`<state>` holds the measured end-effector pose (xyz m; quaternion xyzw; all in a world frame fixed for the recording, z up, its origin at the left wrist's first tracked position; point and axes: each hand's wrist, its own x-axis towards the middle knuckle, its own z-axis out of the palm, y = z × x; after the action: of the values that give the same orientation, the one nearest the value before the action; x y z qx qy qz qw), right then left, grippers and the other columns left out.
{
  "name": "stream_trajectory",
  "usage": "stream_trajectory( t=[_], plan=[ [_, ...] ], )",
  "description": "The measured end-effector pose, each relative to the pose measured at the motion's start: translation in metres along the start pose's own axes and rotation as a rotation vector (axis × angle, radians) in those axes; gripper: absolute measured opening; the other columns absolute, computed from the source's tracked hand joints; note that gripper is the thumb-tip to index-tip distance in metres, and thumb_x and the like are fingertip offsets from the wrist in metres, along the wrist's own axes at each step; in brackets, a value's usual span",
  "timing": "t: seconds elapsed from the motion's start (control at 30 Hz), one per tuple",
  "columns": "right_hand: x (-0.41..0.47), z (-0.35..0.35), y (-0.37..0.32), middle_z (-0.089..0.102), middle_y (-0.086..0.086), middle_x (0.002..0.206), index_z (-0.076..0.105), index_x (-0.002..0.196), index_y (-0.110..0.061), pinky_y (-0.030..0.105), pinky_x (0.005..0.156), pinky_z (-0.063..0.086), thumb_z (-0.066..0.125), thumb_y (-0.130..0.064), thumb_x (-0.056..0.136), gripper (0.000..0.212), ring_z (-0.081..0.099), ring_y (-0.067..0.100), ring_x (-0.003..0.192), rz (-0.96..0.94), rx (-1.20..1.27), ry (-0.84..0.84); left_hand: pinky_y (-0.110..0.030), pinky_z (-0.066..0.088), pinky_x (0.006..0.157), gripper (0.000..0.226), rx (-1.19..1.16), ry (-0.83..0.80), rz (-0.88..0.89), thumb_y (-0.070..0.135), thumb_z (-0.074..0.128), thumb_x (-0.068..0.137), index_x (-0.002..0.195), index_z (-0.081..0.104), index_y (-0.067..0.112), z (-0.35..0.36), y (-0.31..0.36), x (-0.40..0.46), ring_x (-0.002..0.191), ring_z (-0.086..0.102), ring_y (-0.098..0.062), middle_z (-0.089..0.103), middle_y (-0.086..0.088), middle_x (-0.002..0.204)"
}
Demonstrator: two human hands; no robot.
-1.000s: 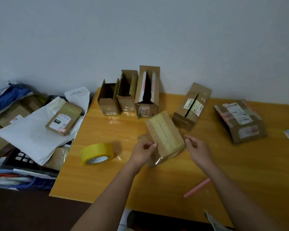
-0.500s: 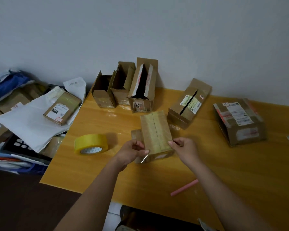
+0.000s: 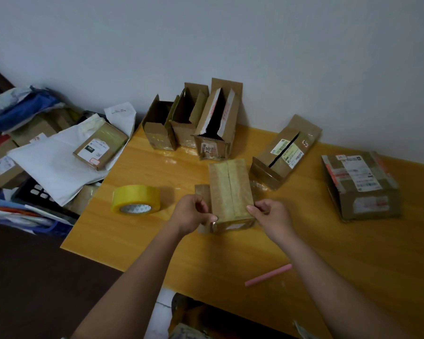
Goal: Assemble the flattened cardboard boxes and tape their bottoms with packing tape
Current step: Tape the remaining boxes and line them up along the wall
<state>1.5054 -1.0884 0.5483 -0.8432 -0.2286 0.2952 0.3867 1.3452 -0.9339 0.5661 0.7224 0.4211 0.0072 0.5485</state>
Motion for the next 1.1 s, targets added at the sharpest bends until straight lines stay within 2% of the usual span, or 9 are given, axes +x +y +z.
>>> stream_trajectory(
  t=[0.1,0.33,0.53,0.6,0.67,0.77,0.9,1.0,1.1],
  plan=[
    [0.0,0.0,0.0,0.058,-0.011,0.085,0.068,0.105,-0.007,0.023,0.075,0.045,0.07,-0.029,0.089,0.027,0.057,0.011,0.089,-0.01,0.016,-0.004,-0.023,0.054,0.055,0.022,-0.003,0.083,-0.011,0.0,0.084,0.07,0.068,0.062,0.001,0.005,0.006,-0.008,0.067,0.069,-0.027,0.069,-0.021,0.072],
    [0.002,-0.001,0.003,0.06,-0.008,0.086,0.07,0.105,-0.007,0.011,0.065,0.041,0.073,-0.03,0.086,0.03,0.056,0.006,0.085,-0.026,0.049,-0.001,-0.028,0.06,0.06,0.014,-0.036,0.259,-0.081,-0.007,0.081,0.07,0.077,0.069,-0.007,0.02,0.018,-0.02,0.068,0.07,-0.022,0.069,-0.016,0.075],
    [-0.002,0.001,0.008,0.063,-0.012,0.083,0.072,0.1,-0.011,0.026,0.077,0.053,0.076,-0.031,0.083,0.026,0.064,0.011,0.089,0.0,0.142,0.015,-0.04,0.059,0.079,0.031,0.006,0.278,-0.093,0.001,0.071,0.084,0.114,0.065,-0.002,0.033,0.011,-0.026,0.083,0.069,-0.022,0.071,-0.015,0.09],
    [-0.003,0.002,0.011,0.064,-0.012,0.084,0.07,0.093,-0.018,0.036,0.083,0.057,0.076,-0.03,0.083,0.017,0.066,0.013,0.09,0.018,0.185,0.014,-0.033,0.058,0.077,0.036,0.06,0.268,-0.041,0.001,0.065,0.088,0.125,0.061,0.001,0.036,0.011,-0.031,0.083,0.069,-0.02,0.072,-0.014,0.093],
    [-0.005,0.003,0.013,0.066,-0.01,0.086,0.067,0.089,-0.025,0.041,0.083,0.058,0.076,-0.03,0.083,0.012,0.068,0.014,0.088,0.03,0.242,0.004,-0.019,0.053,0.066,0.047,0.095,0.236,0.025,0.0,0.06,0.091,0.136,0.052,0.007,0.036,0.012,-0.036,0.077,0.068,-0.011,0.074,-0.013,0.093],
    [-0.006,0.003,0.016,0.068,-0.006,0.09,0.07,0.096,-0.019,0.036,0.083,0.057,0.072,-0.031,0.087,0.016,0.067,0.013,0.088,0.011,0.193,-0.001,-0.009,0.047,0.058,0.061,-0.026,0.137,0.056,-0.001,0.059,0.092,0.147,0.037,0.016,0.035,0.011,-0.044,0.072,0.064,0.003,0.074,-0.01,0.098],
    [-0.006,-0.009,0.015,0.074,-0.005,0.093,0.073,0.104,-0.012,0.037,0.085,0.058,0.062,-0.033,0.093,0.026,0.07,0.012,0.086,0.018,0.204,-0.122,-0.017,0.056,0.075,0.07,-0.199,0.075,0.0,0.0,0.075,0.079,0.137,0.038,0.017,0.033,0.003,-0.046,0.093,0.069,-0.005,0.072,-0.009,0.11],
    [-0.011,-0.016,0.016,0.067,-0.007,0.11,0.063,0.122,-0.015,0.023,0.086,0.054,0.077,-0.033,0.081,0.046,0.065,0.006,0.098,0.015,0.213,-0.238,-0.019,0.056,0.069,0.056,-0.158,0.135,-0.026,0.005,0.085,0.069,0.11,0.047,0.013,0.038,-0.001,-0.044,0.087,0.071,-0.009,0.073,-0.009,0.104],
    [-0.015,-0.009,0.014,0.064,-0.004,0.114,0.058,0.127,-0.014,0.024,0.087,0.053,0.088,-0.031,0.067,0.069,0.064,0.011,0.102,-0.011,0.144,-0.202,-0.023,0.058,0.066,0.048,-0.008,0.256,-0.019,0.018,0.09,0.063,0.092,0.052,0.016,0.049,0.0,-0.039,0.084,0.069,-0.011,0.071,-0.002,0.093]
  ],
)
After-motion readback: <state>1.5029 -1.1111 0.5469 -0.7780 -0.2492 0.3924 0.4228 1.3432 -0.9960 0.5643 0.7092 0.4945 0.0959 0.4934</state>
